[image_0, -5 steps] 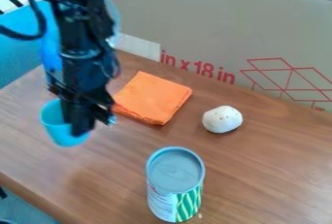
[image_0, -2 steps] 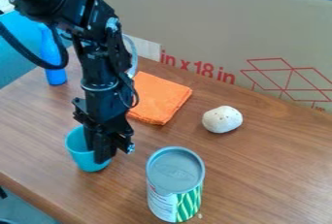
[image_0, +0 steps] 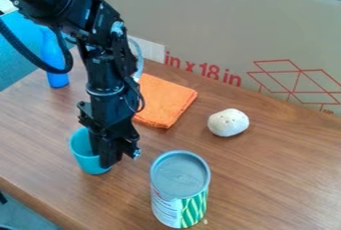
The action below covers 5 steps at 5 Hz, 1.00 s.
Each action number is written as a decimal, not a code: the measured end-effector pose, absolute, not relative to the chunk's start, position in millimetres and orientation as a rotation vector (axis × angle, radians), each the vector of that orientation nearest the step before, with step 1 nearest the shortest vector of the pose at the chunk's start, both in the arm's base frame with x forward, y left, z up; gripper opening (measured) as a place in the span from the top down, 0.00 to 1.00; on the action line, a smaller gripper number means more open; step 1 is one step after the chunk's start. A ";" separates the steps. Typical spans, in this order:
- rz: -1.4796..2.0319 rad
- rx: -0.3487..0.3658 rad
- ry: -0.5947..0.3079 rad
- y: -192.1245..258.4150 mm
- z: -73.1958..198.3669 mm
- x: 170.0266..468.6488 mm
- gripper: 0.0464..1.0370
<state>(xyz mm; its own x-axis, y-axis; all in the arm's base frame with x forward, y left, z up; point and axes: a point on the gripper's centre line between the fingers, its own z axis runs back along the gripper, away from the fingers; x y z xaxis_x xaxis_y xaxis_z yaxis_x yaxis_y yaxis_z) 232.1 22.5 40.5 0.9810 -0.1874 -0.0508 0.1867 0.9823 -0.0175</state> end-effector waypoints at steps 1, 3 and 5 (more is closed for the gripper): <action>-0.199 -0.066 -0.012 22.9 48.9 225.0 0.71; -0.105 -0.084 -0.187 44.1 103.5 207.4 0.10; 0.073 0.025 -0.093 96.2 116.9 194.7 0.03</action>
<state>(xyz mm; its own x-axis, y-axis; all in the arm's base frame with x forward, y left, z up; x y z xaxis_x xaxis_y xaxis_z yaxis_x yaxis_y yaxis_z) 194.7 96.2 116.9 0.9930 0.0719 0.0940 -0.0743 0.9970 0.0216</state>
